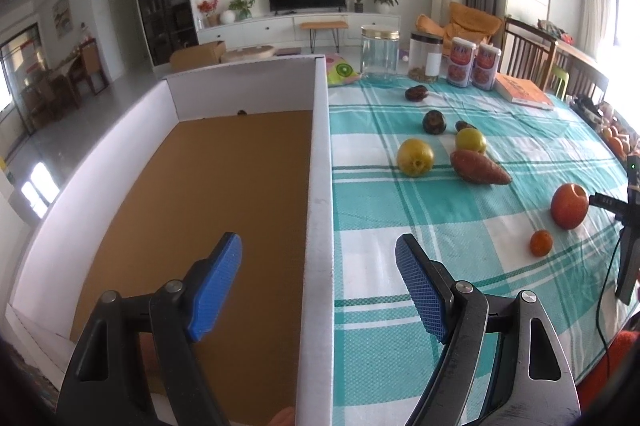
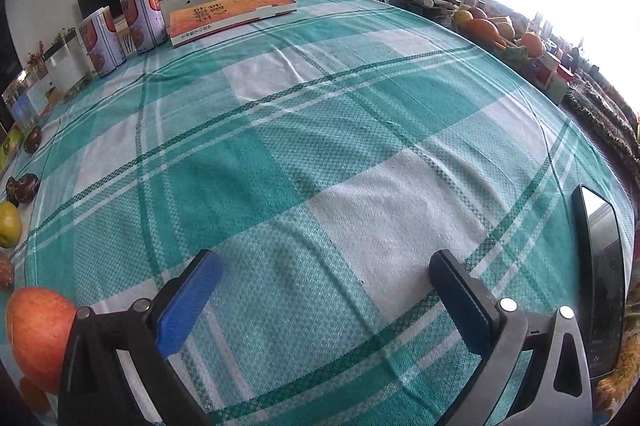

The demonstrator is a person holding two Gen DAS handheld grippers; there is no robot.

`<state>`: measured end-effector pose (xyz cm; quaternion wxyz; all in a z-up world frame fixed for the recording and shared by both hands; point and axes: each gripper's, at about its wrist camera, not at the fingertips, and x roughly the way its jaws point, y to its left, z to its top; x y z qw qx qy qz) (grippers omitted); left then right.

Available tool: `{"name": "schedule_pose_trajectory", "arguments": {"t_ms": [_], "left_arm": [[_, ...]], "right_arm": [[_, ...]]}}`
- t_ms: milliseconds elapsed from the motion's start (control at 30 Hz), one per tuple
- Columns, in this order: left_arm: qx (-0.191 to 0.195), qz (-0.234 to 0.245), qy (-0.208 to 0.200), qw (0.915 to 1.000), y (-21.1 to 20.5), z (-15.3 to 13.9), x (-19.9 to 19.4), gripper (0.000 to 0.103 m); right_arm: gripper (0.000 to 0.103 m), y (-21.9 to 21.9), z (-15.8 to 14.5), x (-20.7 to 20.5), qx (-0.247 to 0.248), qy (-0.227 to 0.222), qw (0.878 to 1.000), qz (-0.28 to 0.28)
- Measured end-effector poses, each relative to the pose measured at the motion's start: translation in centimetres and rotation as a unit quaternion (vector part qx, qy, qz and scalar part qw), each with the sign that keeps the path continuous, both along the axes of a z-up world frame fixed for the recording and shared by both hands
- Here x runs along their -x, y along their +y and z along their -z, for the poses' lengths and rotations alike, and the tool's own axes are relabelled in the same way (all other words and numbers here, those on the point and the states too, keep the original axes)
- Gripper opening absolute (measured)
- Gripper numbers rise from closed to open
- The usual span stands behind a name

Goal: Organize fruits

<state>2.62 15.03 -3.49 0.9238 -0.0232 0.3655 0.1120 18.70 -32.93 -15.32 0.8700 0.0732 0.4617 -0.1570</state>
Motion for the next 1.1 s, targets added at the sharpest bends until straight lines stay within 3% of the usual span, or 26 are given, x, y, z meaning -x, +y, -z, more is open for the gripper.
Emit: {"name": "schedule_pose_trajectory", "arguments": {"t_ms": [1100], "left_arm": [[-0.004, -0.020, 0.012, 0.9997, 0.02, 0.35, -0.41, 0.081]], "right_arm": [[0.103, -0.01, 0.02, 0.02, -0.001, 0.000, 1.000, 0.000]]}}
